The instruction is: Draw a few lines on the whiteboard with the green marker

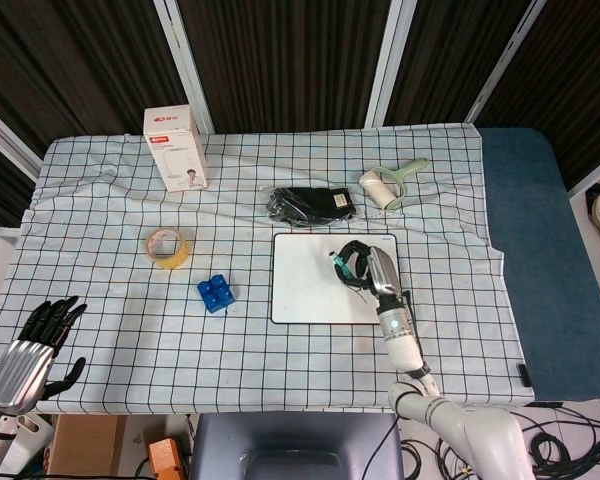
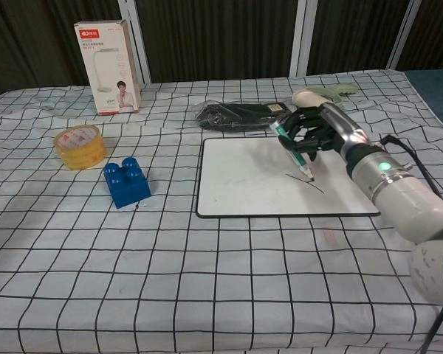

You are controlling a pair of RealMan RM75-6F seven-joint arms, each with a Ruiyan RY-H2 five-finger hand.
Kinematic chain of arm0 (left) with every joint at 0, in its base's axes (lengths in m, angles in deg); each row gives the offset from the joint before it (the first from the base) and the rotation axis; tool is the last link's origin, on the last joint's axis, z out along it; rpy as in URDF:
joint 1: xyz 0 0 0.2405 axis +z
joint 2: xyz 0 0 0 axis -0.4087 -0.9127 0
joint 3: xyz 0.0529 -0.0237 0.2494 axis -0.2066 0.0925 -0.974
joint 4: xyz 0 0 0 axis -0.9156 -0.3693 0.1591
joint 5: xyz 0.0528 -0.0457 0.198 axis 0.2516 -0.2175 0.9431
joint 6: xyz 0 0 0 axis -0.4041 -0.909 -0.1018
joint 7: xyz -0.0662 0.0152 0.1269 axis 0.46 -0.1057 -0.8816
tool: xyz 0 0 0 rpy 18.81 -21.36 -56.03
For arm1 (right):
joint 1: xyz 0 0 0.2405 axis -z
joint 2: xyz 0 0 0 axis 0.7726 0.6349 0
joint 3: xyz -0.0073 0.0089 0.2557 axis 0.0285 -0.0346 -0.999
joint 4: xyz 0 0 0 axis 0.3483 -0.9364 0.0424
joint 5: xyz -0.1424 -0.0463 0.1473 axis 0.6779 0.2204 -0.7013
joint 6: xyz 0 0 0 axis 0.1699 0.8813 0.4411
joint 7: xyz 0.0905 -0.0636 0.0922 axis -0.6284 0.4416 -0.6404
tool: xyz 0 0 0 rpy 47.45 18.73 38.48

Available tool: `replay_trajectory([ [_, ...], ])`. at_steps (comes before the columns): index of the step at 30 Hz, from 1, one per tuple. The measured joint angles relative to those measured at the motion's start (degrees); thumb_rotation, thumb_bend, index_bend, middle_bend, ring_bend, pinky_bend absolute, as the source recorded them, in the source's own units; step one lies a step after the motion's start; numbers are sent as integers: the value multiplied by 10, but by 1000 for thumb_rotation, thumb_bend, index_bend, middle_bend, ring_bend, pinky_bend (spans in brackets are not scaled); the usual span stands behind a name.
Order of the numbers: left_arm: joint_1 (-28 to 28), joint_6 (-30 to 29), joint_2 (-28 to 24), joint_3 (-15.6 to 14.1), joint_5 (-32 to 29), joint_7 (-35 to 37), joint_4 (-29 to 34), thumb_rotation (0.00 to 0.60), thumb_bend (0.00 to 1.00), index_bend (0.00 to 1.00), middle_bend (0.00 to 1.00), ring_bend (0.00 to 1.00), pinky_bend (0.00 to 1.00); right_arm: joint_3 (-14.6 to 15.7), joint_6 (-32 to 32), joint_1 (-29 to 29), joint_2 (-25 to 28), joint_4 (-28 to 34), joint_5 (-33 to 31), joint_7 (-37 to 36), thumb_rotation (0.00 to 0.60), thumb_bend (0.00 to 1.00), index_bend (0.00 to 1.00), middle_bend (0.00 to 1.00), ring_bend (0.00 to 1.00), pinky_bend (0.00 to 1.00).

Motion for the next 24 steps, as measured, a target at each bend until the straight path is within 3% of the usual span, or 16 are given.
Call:
replay_trajectory([
  [13, -1, 7, 1, 4, -12, -6, 1, 600, 419, 0, 0, 0, 44, 0, -23, -10, -5, -83, -3, -22, 600, 492, 1000, 792, 739, 706],
  [24, 1, 2, 1, 5, -10, -5, 2, 600, 419, 0, 0, 0, 44, 5, 13, -4, 33, -59, 10, -51, 600, 492, 1000, 792, 739, 706],
])
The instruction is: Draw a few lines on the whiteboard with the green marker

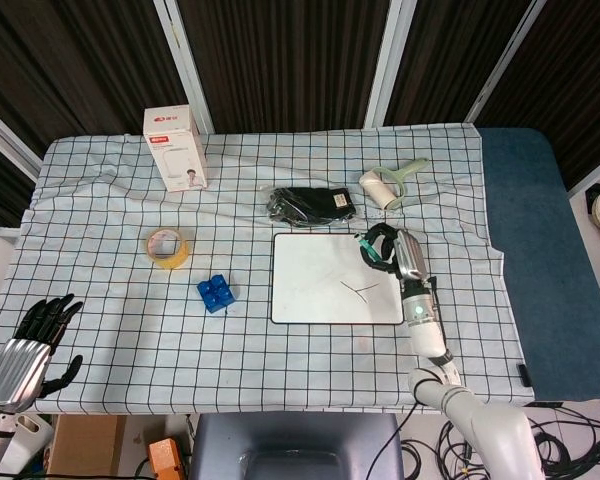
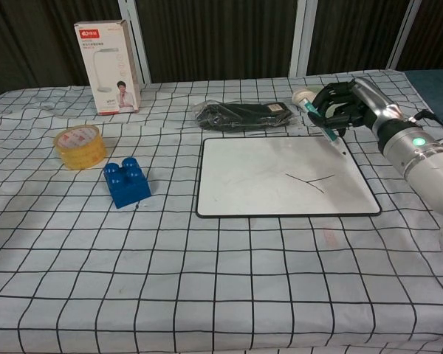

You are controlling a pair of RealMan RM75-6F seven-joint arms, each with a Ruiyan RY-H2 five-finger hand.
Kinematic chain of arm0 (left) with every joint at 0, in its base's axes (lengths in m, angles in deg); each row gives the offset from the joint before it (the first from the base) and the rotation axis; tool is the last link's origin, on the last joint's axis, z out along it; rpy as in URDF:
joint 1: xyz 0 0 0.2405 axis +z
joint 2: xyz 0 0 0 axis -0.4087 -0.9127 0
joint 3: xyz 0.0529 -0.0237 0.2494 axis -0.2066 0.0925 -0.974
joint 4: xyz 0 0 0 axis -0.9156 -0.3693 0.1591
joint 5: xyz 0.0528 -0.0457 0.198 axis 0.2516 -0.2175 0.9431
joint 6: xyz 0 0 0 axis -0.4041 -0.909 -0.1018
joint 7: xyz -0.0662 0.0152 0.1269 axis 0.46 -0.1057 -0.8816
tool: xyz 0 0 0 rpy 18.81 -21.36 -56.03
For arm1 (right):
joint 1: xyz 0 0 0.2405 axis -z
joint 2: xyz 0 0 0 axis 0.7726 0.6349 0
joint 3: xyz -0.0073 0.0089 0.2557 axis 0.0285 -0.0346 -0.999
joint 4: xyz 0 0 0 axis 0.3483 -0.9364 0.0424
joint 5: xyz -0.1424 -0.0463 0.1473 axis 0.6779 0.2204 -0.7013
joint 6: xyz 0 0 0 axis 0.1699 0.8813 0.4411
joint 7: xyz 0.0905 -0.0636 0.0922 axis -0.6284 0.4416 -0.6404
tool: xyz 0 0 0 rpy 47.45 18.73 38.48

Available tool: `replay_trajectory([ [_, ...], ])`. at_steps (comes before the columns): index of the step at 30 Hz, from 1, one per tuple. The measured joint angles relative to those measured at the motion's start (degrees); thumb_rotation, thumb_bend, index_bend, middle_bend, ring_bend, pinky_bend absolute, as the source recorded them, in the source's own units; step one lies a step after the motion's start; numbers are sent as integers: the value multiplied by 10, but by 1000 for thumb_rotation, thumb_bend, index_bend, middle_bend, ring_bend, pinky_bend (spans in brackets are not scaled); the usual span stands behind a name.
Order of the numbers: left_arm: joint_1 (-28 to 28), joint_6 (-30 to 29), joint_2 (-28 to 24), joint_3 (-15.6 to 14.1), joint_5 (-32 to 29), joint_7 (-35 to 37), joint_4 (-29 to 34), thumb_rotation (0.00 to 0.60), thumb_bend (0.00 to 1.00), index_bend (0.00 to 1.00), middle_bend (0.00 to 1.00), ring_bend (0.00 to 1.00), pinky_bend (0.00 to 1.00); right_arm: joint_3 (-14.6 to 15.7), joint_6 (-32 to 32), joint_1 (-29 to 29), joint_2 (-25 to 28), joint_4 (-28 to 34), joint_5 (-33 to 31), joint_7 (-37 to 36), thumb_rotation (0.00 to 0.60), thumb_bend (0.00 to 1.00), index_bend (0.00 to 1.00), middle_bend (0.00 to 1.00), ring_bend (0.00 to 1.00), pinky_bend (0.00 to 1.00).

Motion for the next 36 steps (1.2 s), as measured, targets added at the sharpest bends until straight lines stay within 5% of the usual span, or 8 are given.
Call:
replay_trajectory([
  [5, 2, -6, 1, -3, 9, -1, 0, 600, 420, 0, 0, 0, 44, 28, 40, 19, 43, 34, 30, 34, 600, 492, 1000, 792, 740, 707],
  [16, 5, -14, 2, -8, 21, -8, 3, 600, 420, 0, 0, 0, 48, 173, 104, 125, 198, 89, 134, 295, 600, 487, 1000, 792, 742, 706],
  [19, 5, -14, 2, -10, 24, -9, 6, 600, 419, 0, 0, 0, 59, 181, 91, 145, 201, 80, 133, 300, 600, 482, 975, 786, 699, 640],
  [25, 4, -9, 4, -11, 24, -18, 8, 600, 420, 0, 0, 0, 58, 185, 35, 153, 183, 36, 121, 270, 600, 481, 693, 580, 512, 555],
  [36, 5, -12, 3, -5, 16, -16, 5, 600, 420, 0, 0, 0, 57, 196, 22, 153, 185, 14, 131, 254, 600, 468, 445, 420, 366, 478],
])
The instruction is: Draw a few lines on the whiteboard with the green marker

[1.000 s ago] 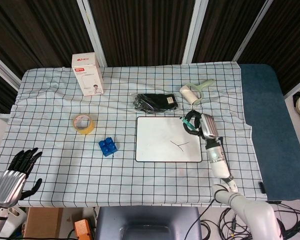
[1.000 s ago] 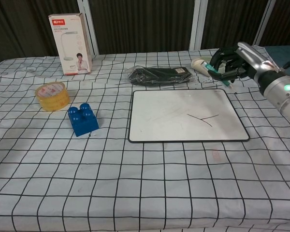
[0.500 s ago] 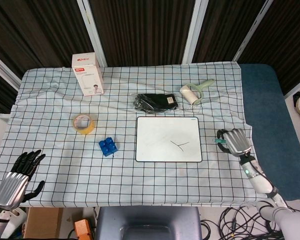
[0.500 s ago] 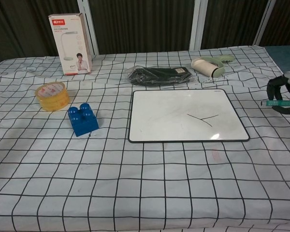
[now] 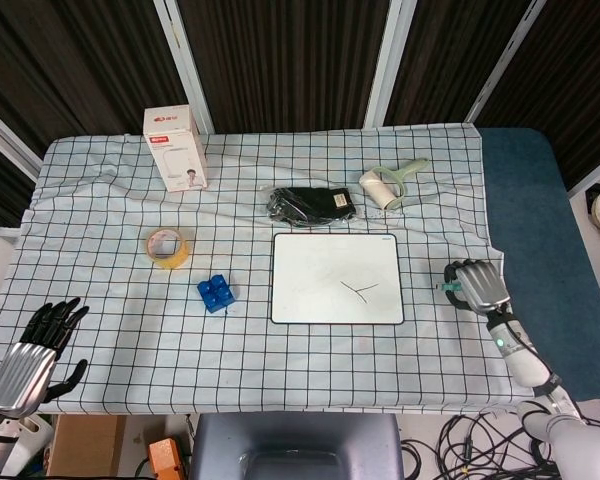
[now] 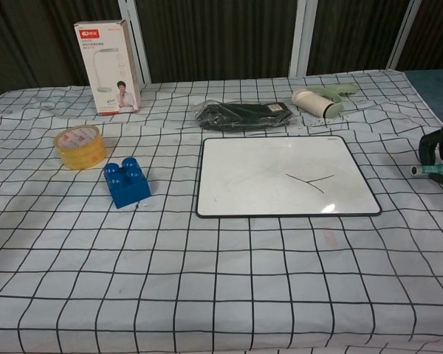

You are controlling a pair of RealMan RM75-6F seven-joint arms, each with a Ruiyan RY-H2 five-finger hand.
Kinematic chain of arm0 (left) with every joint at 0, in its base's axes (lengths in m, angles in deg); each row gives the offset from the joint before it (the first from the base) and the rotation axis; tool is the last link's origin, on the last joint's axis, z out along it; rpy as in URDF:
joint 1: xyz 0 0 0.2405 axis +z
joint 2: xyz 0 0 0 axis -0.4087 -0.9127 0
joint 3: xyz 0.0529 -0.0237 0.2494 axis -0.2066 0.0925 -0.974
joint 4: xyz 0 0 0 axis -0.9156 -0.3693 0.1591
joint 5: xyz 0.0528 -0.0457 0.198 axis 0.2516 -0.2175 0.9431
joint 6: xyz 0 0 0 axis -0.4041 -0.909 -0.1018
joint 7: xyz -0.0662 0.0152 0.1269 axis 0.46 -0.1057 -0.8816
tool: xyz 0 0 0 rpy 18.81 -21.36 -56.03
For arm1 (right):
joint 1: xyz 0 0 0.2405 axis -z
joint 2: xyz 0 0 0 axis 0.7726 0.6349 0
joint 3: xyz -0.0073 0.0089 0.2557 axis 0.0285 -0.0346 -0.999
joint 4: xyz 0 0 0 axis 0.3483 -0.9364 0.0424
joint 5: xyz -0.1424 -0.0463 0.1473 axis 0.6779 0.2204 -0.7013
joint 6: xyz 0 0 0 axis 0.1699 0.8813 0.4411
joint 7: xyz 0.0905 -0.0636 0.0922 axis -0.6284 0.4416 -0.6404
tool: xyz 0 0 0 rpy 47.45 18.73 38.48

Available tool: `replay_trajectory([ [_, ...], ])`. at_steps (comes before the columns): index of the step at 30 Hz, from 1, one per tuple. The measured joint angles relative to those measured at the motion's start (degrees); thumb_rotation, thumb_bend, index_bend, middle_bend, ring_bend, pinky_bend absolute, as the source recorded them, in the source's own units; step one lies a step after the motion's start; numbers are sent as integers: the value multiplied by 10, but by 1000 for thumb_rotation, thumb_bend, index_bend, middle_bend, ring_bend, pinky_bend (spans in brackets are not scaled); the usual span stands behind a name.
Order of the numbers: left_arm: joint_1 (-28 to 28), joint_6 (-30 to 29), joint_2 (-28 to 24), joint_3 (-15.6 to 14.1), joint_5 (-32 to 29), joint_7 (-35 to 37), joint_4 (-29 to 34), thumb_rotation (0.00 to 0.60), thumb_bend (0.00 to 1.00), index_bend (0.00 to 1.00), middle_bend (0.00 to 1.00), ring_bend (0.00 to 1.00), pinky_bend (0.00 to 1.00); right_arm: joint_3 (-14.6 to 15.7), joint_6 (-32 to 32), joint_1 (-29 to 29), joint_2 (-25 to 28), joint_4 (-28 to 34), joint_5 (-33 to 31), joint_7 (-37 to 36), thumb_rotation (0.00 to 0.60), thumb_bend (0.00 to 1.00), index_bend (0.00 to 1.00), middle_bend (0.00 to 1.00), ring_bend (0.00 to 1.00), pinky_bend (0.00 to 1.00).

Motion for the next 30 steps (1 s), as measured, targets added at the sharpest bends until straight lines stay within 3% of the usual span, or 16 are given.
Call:
replay_trajectory([
  [6, 4, -10, -1, 1, 2, 7, -1, 600, 420, 0, 0, 0, 56, 10, 38, 13, 18, 17, 14, 14, 600, 434, 318, 363, 324, 453],
  [10, 7, -16, -1, 1, 2, 4, -2, 600, 419, 0, 0, 0, 56, 5, 96, 28, 33, 40, 16, 21, 600, 406, 246, 332, 299, 437],
  [14, 10, -17, -2, 1, 0, 2, 0, 600, 419, 0, 0, 0, 55, -3, 163, 48, 66, 100, 15, 25, 600, 353, 80, 200, 182, 319],
  [19, 14, -22, 0, 2, -1, -11, 2, 600, 419, 0, 0, 0, 54, -4, 198, 84, 144, 254, 6, 59, 600, 316, 0, 15, 11, 69],
  [25, 19, -6, -4, -1, -19, -45, 24, 600, 417, 0, 0, 0, 54, 9, 262, 166, 254, 522, -15, 166, 600, 304, 0, 0, 0, 40],
  [28, 20, 3, -5, -1, -30, -66, 35, 600, 417, 0, 0, 0, 54, 17, 299, 209, 291, 608, -20, 213, 600, 304, 0, 0, 0, 36],
  [30, 20, 8, -6, 0, -34, -70, 41, 600, 417, 0, 0, 0, 54, 20, 315, 238, 321, 634, -23, 234, 600, 304, 0, 0, 0, 36],
])
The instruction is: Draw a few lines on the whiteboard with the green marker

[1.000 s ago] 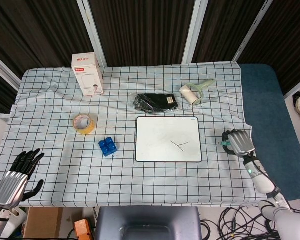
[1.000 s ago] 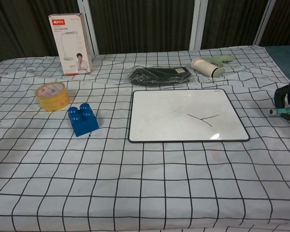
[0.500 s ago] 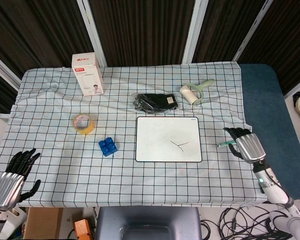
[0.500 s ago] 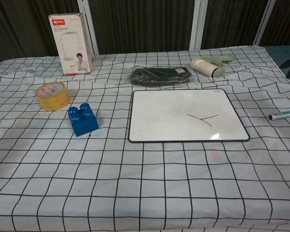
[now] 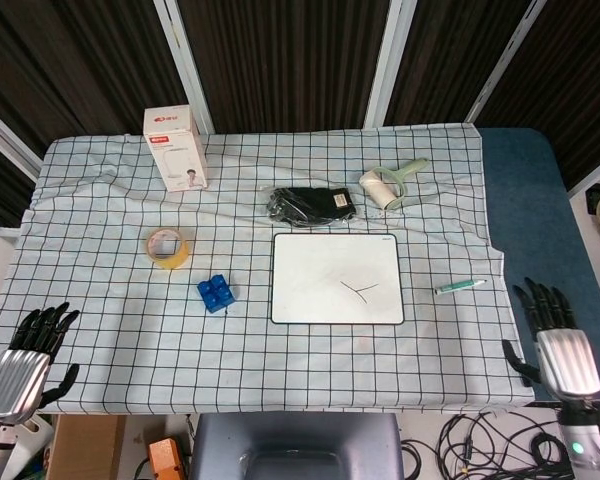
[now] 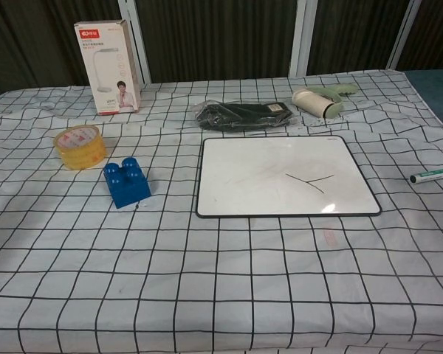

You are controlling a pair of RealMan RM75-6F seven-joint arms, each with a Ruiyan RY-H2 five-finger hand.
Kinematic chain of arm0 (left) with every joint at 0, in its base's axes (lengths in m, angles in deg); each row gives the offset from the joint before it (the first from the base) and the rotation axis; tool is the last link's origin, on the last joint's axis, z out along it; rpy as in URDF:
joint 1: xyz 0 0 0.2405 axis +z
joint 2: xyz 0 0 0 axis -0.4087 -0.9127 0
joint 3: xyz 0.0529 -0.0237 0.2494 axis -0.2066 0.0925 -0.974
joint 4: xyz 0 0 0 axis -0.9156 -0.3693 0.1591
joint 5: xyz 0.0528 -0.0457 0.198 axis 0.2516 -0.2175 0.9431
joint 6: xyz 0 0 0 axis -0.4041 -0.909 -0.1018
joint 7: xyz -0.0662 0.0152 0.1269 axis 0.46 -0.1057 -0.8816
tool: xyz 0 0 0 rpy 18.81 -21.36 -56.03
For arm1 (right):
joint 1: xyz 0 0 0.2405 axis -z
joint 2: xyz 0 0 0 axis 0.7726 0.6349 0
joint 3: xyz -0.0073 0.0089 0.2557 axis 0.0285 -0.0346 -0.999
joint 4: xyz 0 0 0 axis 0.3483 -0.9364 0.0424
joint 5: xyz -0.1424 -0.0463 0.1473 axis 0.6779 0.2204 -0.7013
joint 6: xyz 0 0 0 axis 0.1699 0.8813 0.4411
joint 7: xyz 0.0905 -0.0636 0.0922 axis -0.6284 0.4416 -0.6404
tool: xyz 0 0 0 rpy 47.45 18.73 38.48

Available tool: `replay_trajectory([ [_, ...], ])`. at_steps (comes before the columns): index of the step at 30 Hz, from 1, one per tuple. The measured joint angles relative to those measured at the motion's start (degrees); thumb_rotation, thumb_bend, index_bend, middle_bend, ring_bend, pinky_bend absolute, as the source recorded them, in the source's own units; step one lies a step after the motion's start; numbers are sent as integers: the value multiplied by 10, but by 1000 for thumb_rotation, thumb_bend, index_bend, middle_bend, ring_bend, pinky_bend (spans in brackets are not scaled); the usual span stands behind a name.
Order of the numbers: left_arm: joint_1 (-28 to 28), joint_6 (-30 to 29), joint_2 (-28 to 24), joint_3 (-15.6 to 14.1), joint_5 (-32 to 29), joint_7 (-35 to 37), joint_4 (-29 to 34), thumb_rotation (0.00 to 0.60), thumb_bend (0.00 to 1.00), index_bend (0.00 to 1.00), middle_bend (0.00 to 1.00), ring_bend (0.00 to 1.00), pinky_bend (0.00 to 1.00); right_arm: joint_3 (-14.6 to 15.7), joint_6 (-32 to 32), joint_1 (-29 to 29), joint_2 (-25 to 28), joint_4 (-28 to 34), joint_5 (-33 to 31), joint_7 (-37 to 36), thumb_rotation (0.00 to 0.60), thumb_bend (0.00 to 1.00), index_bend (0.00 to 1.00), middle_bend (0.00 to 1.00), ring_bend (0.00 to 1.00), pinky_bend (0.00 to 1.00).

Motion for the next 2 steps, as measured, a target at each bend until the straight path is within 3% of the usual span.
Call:
replay_trajectory([
  [2, 0, 1, -1, 0, 2, -1, 2, 600, 417, 0, 0, 0, 54, 1, 7, 14, 16, 3, -1, 11, 600, 304, 0, 0, 0, 36],
])
